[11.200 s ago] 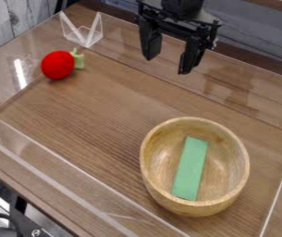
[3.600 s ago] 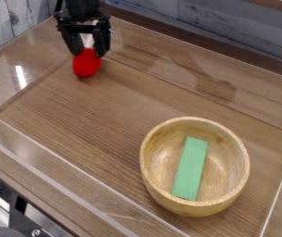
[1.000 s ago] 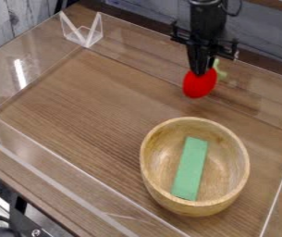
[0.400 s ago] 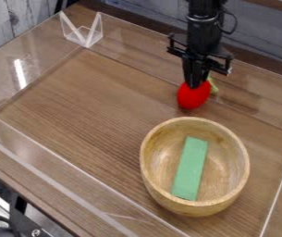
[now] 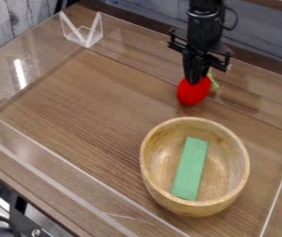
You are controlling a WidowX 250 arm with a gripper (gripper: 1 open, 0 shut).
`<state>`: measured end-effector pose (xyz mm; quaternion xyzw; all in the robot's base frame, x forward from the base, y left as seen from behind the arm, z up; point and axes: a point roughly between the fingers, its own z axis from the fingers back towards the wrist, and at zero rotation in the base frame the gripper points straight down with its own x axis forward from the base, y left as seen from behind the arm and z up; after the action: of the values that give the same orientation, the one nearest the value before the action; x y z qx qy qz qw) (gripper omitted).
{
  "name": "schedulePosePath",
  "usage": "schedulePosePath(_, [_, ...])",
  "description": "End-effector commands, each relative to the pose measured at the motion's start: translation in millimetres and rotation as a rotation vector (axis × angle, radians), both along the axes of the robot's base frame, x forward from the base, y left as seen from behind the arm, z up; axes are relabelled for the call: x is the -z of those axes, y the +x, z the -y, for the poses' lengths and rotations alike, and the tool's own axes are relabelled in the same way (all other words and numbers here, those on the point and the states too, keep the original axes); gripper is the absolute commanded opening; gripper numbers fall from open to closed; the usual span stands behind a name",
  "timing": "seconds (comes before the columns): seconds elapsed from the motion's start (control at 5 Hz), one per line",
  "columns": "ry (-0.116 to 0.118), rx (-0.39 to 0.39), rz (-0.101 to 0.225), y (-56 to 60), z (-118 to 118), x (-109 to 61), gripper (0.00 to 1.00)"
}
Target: Move the red object to the right side of the table
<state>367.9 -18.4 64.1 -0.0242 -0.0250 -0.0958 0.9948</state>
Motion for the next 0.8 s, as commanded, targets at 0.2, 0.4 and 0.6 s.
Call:
schedulePosePath(0.2, [0.018,0.048,0.063,5.6,1,-5.0,0.0])
schedulePosePath(0.4, [0.027,0.053,0.064,4.3,-3,3.7,0.0])
schedulePosePath(0.6, [0.037,0.031,0.074,3.8,-3,9.0,0.0])
